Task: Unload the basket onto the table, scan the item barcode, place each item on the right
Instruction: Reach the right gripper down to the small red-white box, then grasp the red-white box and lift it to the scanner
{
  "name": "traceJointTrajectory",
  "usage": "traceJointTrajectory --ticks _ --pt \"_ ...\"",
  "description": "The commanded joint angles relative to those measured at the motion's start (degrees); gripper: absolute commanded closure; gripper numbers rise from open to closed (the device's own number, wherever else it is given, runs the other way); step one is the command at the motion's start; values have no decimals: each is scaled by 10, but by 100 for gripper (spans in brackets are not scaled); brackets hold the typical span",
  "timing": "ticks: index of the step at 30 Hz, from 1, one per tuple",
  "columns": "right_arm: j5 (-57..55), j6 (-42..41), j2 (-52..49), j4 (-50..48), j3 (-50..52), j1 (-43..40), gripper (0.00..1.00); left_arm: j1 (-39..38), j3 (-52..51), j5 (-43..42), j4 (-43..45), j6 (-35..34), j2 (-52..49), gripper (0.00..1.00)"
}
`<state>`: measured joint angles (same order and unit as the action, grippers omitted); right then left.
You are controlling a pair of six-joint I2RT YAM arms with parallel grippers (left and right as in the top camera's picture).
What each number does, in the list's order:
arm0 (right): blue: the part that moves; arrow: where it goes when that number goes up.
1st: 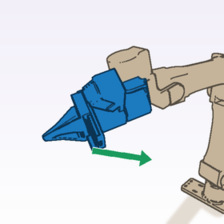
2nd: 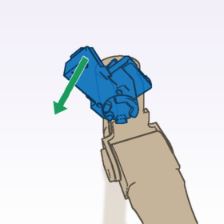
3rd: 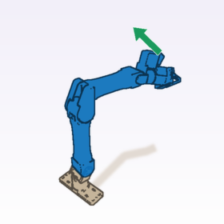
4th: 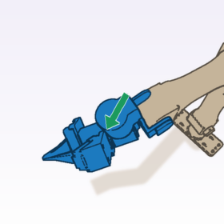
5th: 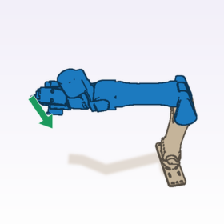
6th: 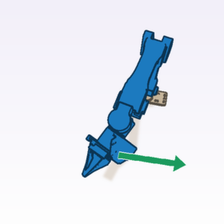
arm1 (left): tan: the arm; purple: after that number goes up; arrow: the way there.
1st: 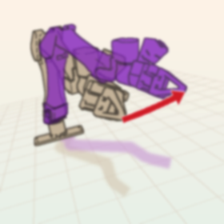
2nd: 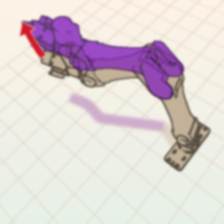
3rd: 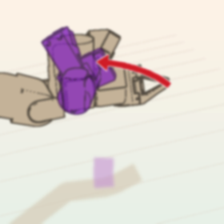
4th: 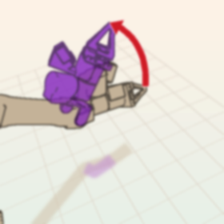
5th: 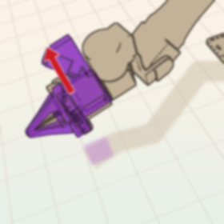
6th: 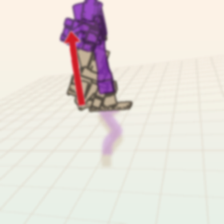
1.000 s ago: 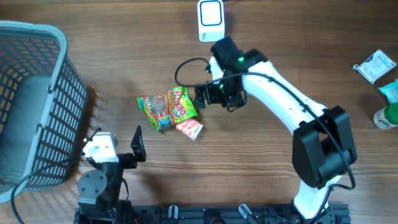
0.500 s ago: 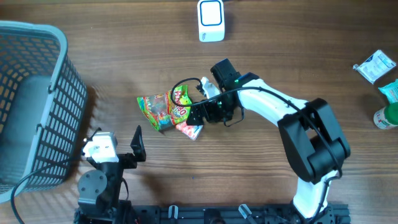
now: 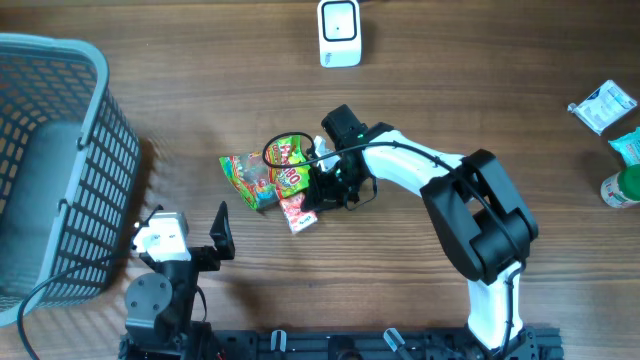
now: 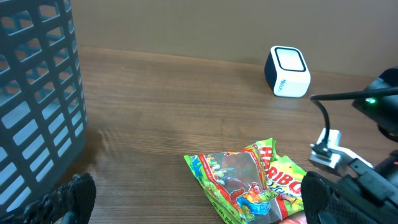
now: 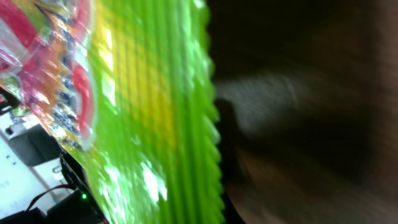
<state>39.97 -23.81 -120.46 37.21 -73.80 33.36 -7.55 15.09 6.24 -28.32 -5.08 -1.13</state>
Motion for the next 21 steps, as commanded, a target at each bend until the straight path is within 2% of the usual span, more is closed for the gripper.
traceJointTrajectory --ticks 1,4,7,8,10,13,14,18,19,20,21 --pt "-46 -17 66 48 10 -31 96 -3 -3 9 1 -3 3 0" --pt "81 2 138 71 10 -67 96 -3 -3 9 1 -3 3 0" --pt "266 128 164 130 10 -101 96 -3 -3 9 1 -3 3 0" --pt "305 174 164 153 11 -109 96 -3 -3 9 1 -3 3 0" --pt "315 193 164 165 15 -122 96 -3 -3 9 1 -3 3 0" --pt "182 177 164 127 16 -122 96 -3 -3 9 1 -3 3 0" --pt "176 185 163 110 18 -122 96 -3 -3 9 1 -3 3 0" --pt "358 193 130 -22 36 -122 96 -3 -3 9 1 -3 3 0" --pt "444 192 111 -91 42 -122 96 -3 -3 9 1 -3 3 0" --pt "532 183 86 -163 43 -122 96 -3 -3 9 1 -3 3 0" --pt "530 137 70 -199 43 -121 95 -3 -3 9 1 -3 3 0"
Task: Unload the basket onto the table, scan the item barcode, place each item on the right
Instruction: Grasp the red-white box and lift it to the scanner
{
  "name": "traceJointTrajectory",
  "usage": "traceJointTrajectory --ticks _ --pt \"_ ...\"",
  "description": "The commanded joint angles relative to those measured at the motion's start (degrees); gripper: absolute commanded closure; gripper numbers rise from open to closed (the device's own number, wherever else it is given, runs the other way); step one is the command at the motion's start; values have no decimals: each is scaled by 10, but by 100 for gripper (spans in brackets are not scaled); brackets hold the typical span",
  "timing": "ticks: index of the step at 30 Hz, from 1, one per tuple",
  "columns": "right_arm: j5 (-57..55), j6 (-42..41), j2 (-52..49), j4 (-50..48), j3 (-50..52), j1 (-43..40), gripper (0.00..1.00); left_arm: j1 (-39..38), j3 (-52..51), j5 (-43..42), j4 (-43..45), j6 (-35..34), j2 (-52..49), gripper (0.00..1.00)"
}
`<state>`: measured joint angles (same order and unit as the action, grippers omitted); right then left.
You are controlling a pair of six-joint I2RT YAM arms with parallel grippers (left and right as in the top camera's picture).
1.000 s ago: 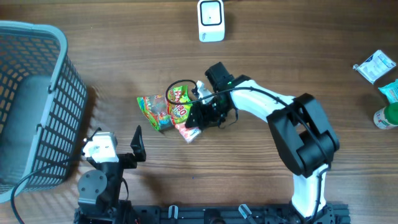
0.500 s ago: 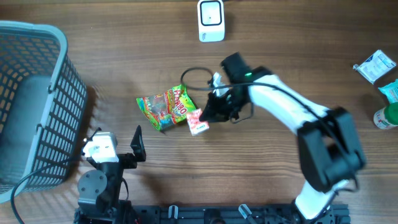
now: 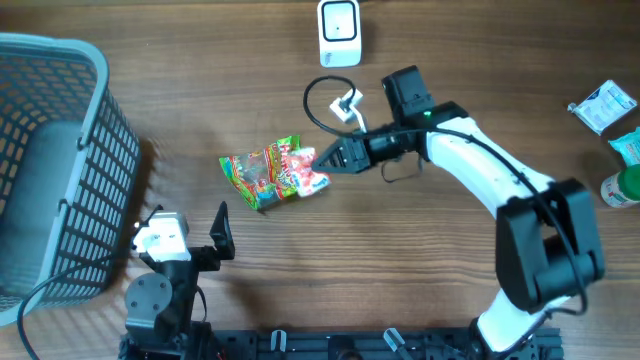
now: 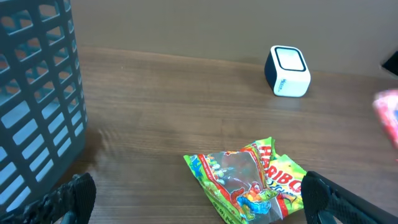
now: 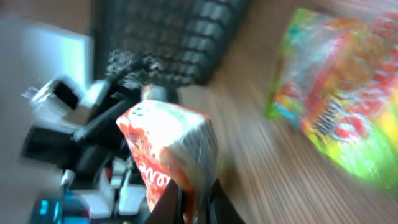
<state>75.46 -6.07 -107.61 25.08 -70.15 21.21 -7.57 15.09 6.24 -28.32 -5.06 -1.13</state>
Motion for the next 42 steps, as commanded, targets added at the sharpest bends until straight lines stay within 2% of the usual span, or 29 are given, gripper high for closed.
traceJointTrajectory --ticks 1,3,8,14,17,19,20,22,23,25,27,32,34,36,39,42 --pt "175 -86 -76 -119 7 1 95 -3 -3 9 1 -3 3 0" --pt "175 -184 -115 -219 7 2 96 -3 -3 9 1 -3 3 0" --pt "175 -349 -144 -378 7 2 96 -3 -3 9 1 -3 3 0" --pt "172 -436 -144 -410 8 3 96 -3 -3 9 1 -3 3 0" --pt "129 -435 -144 -439 7 3 95 -3 -3 9 1 -3 3 0" --pt "129 -452 -141 -545 7 6 95 -3 -3 9 1 -3 3 0" --pt "128 -495 -137 -625 7 6 95 -3 -3 9 1 -3 3 0" --pt "125 -647 -131 -840 4 5 95 -3 -3 9 1 -3 3 0" --pt "132 -781 -130 -1025 -13 2 95 -3 -3 9 1 -3 3 0" --pt "154 -924 -130 -1197 -59 -3 95 -3 -3 9 1 -3 3 0" --pt "170 -951 -129 -1144 -127 -5 95 -3 -3 9 1 -3 3 0" --pt "147 -881 -129 -972 -244 -8 95 -3 -3 9 1 -3 3 0" --pt "90 -849 -129 -864 -293 -13 95 -3 -3 9 1 -3 3 0" --pt "53 -774 -129 -768 -321 -14 95 -3 -3 9 1 -3 3 0" --pt "-11 -600 -129 -570 -358 -13 95 -3 -3 9 1 -3 3 0" --pt "-25 -436 -129 -396 -367 4 95 -3 -3 9 1 -3 3 0"
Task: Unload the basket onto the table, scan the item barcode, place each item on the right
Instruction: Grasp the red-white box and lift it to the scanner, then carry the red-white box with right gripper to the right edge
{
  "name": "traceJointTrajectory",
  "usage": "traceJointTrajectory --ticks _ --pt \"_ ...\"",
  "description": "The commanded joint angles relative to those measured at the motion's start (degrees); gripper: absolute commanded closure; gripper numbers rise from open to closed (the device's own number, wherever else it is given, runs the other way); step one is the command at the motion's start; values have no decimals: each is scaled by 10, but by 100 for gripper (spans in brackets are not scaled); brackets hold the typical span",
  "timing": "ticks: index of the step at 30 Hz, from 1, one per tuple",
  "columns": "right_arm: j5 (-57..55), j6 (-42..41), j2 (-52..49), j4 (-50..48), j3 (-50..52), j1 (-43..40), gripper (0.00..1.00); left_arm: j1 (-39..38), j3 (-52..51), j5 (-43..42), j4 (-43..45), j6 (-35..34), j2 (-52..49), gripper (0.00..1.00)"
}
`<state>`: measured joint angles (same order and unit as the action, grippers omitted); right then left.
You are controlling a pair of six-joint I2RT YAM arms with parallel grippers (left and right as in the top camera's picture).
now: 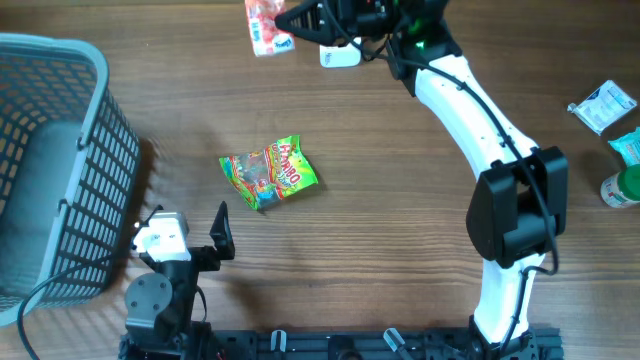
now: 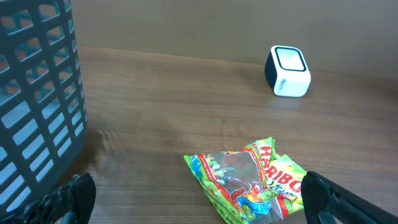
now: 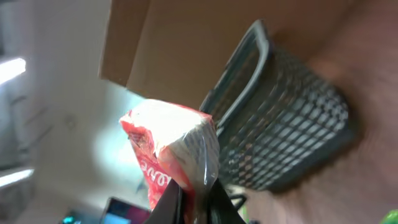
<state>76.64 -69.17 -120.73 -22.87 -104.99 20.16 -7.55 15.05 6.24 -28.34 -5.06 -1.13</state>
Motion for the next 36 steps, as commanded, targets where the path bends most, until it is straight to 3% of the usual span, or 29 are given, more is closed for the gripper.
traceJointTrajectory --ticks 1,2,3,5,7,10,12,16,26,36 --pt "-36 261 2 150 -18 22 95 -3 -3 9 2 -3 3 0" --pt "-54 343 2 245 -18 30 95 -3 -3 9 2 -3 3 0" --pt "-146 439 2 382 -18 37 95 -3 -3 9 2 -3 3 0" --pt "-339 549 2 553 -18 50 95 -3 -3 9 2 -3 3 0" --pt "-405 617 2 635 -18 58 95 -3 -3 9 2 -3 3 0" --pt "-520 669 3 683 -18 59 95 -3 -3 9 2 -3 3 0" --pt "-667 730 3 682 -18 59 95 -3 -3 9 2 -3 3 0" --pt "-830 808 3 587 -18 59 96 -3 -3 9 2 -3 3 0" --pt "-964 888 -63 345 -22 52 96 -3 -3 9 2 -3 3 0" --pt "-987 902 -153 311 -94 49 96 -3 -3 9 2 -3 3 0"
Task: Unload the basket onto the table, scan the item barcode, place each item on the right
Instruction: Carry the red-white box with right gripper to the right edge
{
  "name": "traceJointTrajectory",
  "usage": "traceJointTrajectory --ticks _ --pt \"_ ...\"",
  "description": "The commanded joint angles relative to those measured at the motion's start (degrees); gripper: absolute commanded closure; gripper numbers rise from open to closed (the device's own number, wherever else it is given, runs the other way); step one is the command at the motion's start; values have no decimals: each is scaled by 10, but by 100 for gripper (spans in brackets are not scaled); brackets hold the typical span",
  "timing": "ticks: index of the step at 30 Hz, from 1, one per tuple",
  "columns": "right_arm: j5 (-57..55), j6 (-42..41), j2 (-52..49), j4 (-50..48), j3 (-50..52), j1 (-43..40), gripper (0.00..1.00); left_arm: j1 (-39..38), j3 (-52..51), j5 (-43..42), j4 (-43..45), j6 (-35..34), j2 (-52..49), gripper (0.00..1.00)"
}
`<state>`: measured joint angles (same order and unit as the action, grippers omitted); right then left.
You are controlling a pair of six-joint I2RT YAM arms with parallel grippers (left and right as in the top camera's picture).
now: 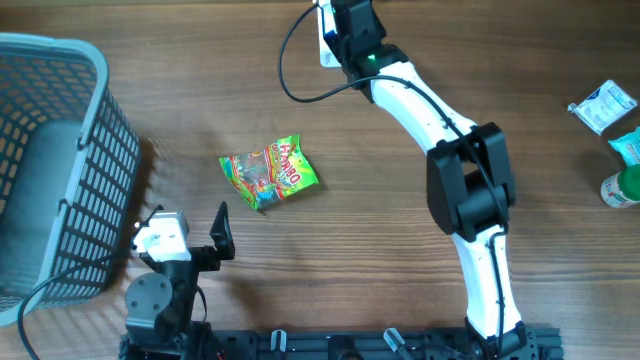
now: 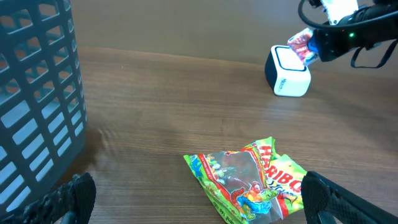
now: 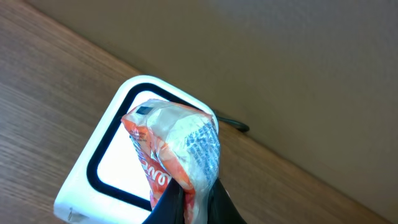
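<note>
A small red-and-white snack packet (image 3: 174, 155) is pinched at its lower end in my right gripper (image 3: 189, 200), which is shut on it. The packet hangs right over the dark-framed window of the white scanner (image 3: 102, 180). In the left wrist view the packet (image 2: 303, 45) sits just above the scanner (image 2: 290, 81). From overhead the right arm covers most of the scanner (image 1: 326, 50) at the table's far edge. My left gripper (image 2: 199, 208) stands open at the near left, apart from everything.
A green Haribo bag (image 1: 268, 170) lies mid-table, in front of the left gripper. A grey slatted basket (image 1: 50, 150) fills the left side. A white-blue packet (image 1: 603, 103), a green packet (image 1: 628, 147) and a bottle (image 1: 622, 187) sit at the right edge. A black cable (image 1: 288, 80) loops beside the scanner.
My right gripper, still holding the red packet, has moved from left of the scanner to directly over it, and the packet now faces the scanner window. The left arm has not moved.
My right gripper was down at the Haribo bag and red packet mid-table. Then it held the red packet beside the bag. Later it held the packet at the far edge, left of the scanner, and now over the scanner.
</note>
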<state>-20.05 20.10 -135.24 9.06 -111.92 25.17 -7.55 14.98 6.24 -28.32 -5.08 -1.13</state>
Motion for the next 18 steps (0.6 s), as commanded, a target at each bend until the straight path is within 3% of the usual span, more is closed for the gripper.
traceJointTrajectory --ticks 1,5,12,18 --pt "-20 9 -8 -8 -25 -1 95 -3 -2 9 1 -3 3 0" --pt "-46 -10 -5 20 -33 -1 96 -3 -2 9 1 -3 3 0" --pt "-45 -107 92 318 -116 -25 96 -3 -2 9 1 -3 3 0" --pt "-46 -246 119 574 -95 -191 96 -3 -2 9 1 -3 3 0"
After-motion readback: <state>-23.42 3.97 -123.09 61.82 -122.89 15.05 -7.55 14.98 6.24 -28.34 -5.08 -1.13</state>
